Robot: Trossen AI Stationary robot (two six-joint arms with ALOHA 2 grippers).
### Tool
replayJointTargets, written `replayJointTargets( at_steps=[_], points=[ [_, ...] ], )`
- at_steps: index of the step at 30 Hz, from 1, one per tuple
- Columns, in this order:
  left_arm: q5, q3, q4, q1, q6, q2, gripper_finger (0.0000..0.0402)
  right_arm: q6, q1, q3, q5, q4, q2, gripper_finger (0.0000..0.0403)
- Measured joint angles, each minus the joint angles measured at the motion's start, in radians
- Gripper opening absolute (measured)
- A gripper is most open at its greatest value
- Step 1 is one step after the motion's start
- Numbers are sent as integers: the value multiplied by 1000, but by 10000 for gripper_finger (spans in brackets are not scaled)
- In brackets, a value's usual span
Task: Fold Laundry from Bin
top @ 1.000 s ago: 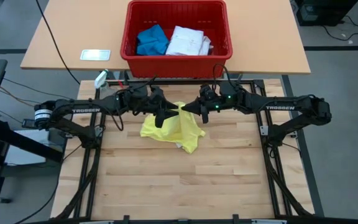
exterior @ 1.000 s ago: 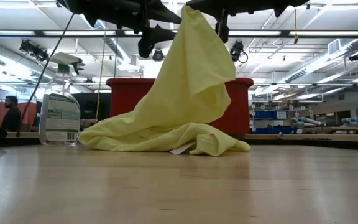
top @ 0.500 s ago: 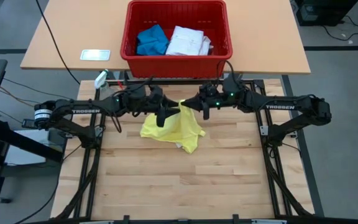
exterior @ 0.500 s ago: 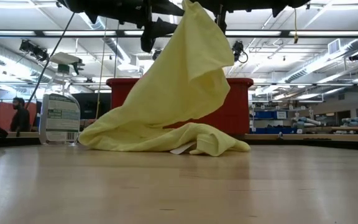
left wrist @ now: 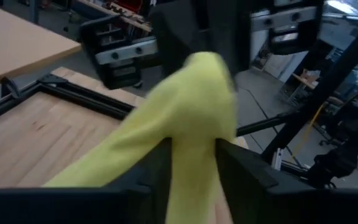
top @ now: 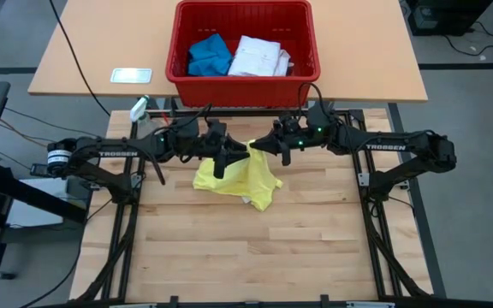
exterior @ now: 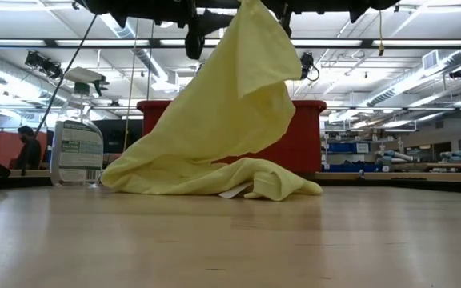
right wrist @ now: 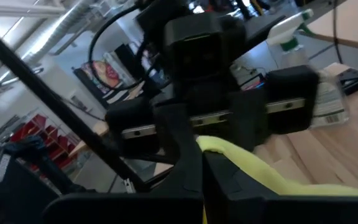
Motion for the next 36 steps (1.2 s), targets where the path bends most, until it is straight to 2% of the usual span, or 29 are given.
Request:
replayJointTargets(
  at_steps=[4,6,11,17,20,24,26,30,36],
  points=[
    [-20,0,-1,-5,-10,0,24,4,-6,0,55,-4,0,0],
    [-36,0,-1,-4,-33,0,9,18,-8,0,90,-4,0,0],
    [-98,0,-1,-4,-96,0,13,23,-12,0,163,-2,0,0],
    [-145,0,13,12,-74,3,42,0,-12,0,190,25,0,4],
    [-148,1,20,42,-125,2,27,-22,-12,0,227,12,0,27],
    [-139,38,-28,59,-130,-60,6,-49,-27,0,249,-42,0,78],
    [-136,68,-85,58,-117,-104,4,-61,-33,0,249,-85,0,105],
    [-166,161,-306,58,-71,-172,2,-80,-34,0,248,-194,0,148],
    [-193,317,-561,58,-44,-195,1,-144,-1,0,194,-298,24,180]
  ],
)
